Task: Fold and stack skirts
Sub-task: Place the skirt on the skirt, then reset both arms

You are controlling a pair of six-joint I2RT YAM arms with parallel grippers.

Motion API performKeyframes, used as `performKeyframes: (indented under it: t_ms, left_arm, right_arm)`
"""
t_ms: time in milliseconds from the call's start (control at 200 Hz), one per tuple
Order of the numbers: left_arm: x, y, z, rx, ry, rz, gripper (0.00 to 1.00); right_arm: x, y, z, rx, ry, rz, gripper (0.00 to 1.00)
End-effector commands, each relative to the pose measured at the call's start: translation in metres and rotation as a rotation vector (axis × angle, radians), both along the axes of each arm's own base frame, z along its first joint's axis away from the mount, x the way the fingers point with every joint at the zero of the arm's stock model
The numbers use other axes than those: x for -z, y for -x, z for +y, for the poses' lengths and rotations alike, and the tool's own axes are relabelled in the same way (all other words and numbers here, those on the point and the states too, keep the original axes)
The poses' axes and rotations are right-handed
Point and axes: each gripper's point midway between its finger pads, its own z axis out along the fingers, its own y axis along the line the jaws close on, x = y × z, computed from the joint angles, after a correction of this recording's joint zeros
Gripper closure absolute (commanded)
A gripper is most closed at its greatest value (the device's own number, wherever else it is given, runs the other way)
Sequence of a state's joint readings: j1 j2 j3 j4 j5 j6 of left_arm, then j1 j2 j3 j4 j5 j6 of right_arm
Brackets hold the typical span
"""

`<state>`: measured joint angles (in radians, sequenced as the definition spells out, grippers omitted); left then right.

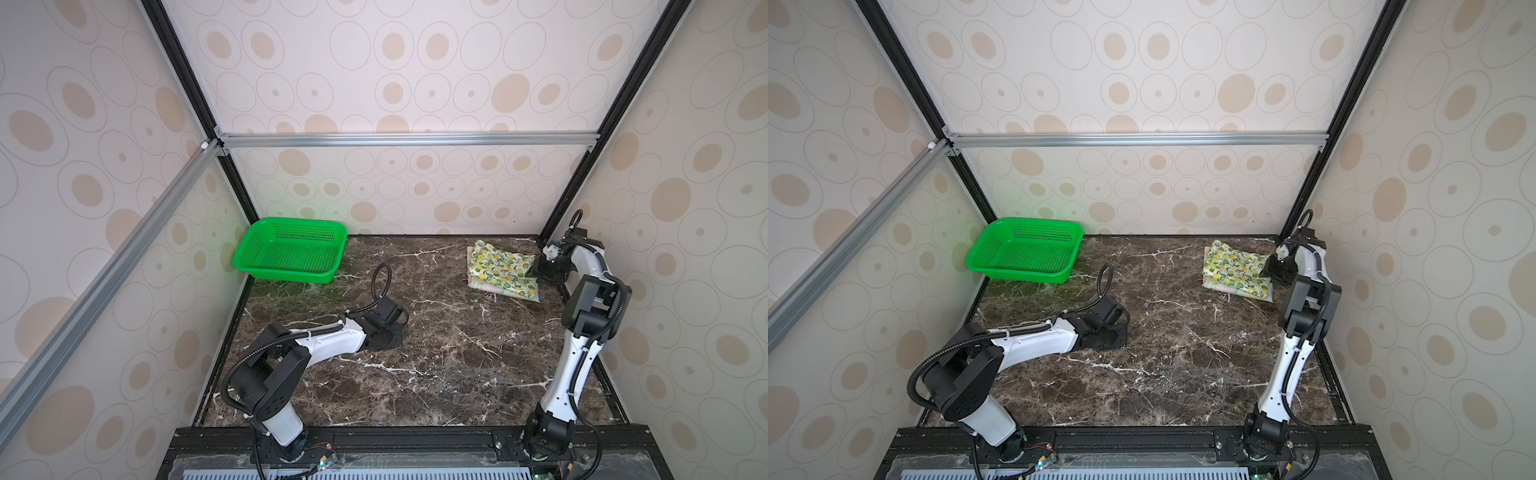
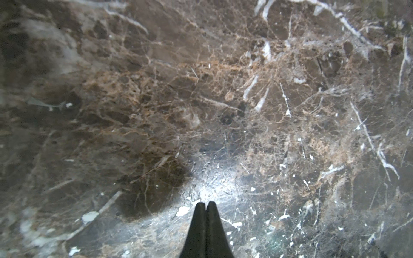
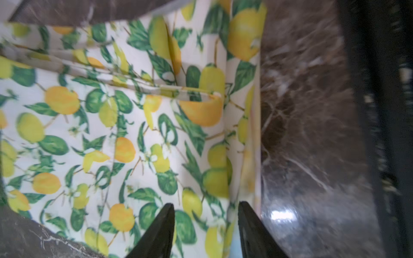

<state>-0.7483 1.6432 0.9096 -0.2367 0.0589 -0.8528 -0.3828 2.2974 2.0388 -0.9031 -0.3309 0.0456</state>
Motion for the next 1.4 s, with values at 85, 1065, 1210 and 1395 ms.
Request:
performKeyframes:
  t_ms: [85,1065,1210,1395]
  left_arm:
    - [-0.023,-0.014,0.006,-0.044,0.051,-0.104,1.00]
    - [-0.150,-0.109,0.235,-0.548,-0.208,-0.603,0.01]
    - [-0.172,-0.097,0.268,-0.638,-0.357,-0.757,0.01]
    - [-0.180,-0.071,0.288,-0.642,-0.490,-0.949,0.01]
  right_arm:
    - [-0.060,0.009,-0.001,0.077,0.065,-0.153,0.49]
    - [-0.061,0.120,0.113,-0.016,0.144,-0.270,0.17]
    - [-0.052,0.124,0.115,-0.039,0.260,-0.313,0.13]
    - [-0.032,0.127,0.110,-0.009,0.361,-0.340,0.10]
